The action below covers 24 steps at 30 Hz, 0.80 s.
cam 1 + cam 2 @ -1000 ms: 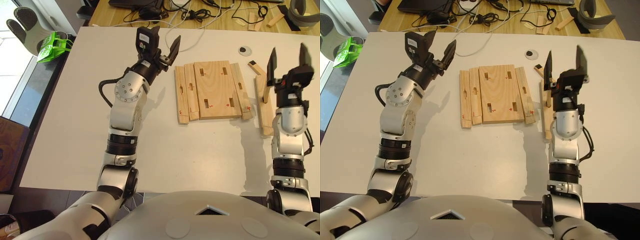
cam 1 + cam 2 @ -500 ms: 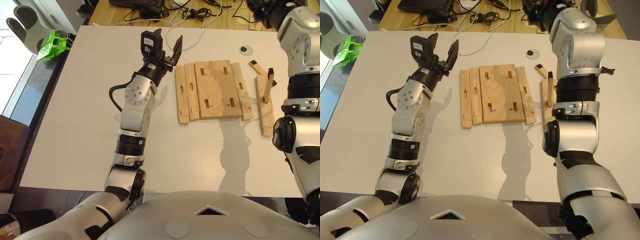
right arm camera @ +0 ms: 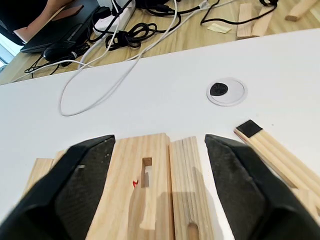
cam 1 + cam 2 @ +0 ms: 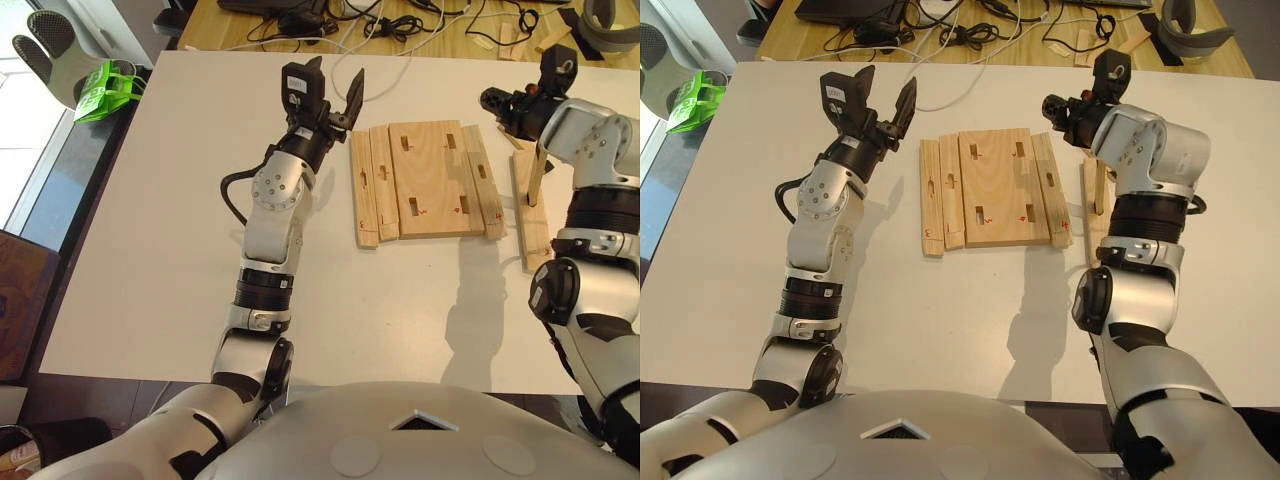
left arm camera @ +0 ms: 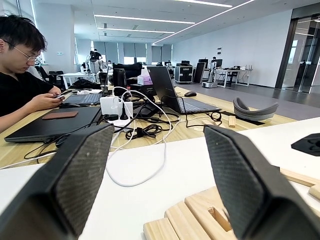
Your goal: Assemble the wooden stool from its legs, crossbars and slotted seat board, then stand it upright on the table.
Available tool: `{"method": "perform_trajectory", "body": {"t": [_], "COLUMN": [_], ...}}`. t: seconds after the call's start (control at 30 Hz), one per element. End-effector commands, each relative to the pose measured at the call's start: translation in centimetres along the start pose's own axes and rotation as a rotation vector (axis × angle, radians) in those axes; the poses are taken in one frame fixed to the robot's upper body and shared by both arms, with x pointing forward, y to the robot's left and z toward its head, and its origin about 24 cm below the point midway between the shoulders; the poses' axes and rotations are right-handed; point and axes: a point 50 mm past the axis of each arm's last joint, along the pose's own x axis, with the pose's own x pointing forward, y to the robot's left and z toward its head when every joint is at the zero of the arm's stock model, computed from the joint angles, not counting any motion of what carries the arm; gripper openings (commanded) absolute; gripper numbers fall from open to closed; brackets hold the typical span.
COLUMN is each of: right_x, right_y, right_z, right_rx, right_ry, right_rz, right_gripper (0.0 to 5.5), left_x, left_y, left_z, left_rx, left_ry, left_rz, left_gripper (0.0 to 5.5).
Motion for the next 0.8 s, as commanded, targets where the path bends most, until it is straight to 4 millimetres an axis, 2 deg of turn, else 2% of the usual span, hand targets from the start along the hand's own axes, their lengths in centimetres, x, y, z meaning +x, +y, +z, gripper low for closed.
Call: {"method": "perform_trajectory", "body": {"t": [0.03, 0.23, 0.33, 0.53, 0.63, 0.73, 0.8], "right_x": [-1.8, -3.9, -4.1, -5.2, -5.4, -5.3, -4.4], "right_y": [-0.3, -0.6, -0.2, 1.3, 0.3, -1.0, -2.4], "right_z": [-0.3, -1.4, -1.0, 4.7, 5.9, 6.4, 4.5], "right_rx": [-0.005, -0.001, -0.029, -0.311, -0.345, -0.364, -0.35], "right_ry": [-0.003, 0.018, -0.013, -0.442, -0.532, -0.544, -0.461], "right_rz": [-0.039, -0.066, -0.051, -0.096, -0.138, -0.165, -0.168], "right_gripper": [3.33, 3.33, 3.33, 3.33, 3.33, 3.33, 3.33], "left_x": [0.0, -0.1, 0.0, 0.2, 0.2, 0.1, 0.0], "left_y": [0.2, 0.5, 0.6, 0.4, 0.5, 0.6, 0.7], "left_z": [-0.2, -0.5, -0.5, -0.4, -0.4, -0.4, -0.4], "left_rx": [0.02, 0.016, 0.015, 0.013, 0.012, 0.015, 0.019], "left_ry": [0.009, 0.015, 0.013, 0.004, 0.002, 0.004, 0.006], "left_rz": [0.001, 0.016, 0.02, 0.013, 0.015, 0.017, 0.015], "left_gripper": [3.31, 3.31, 3.31, 3.31, 3.31, 3.31, 3.31]}}
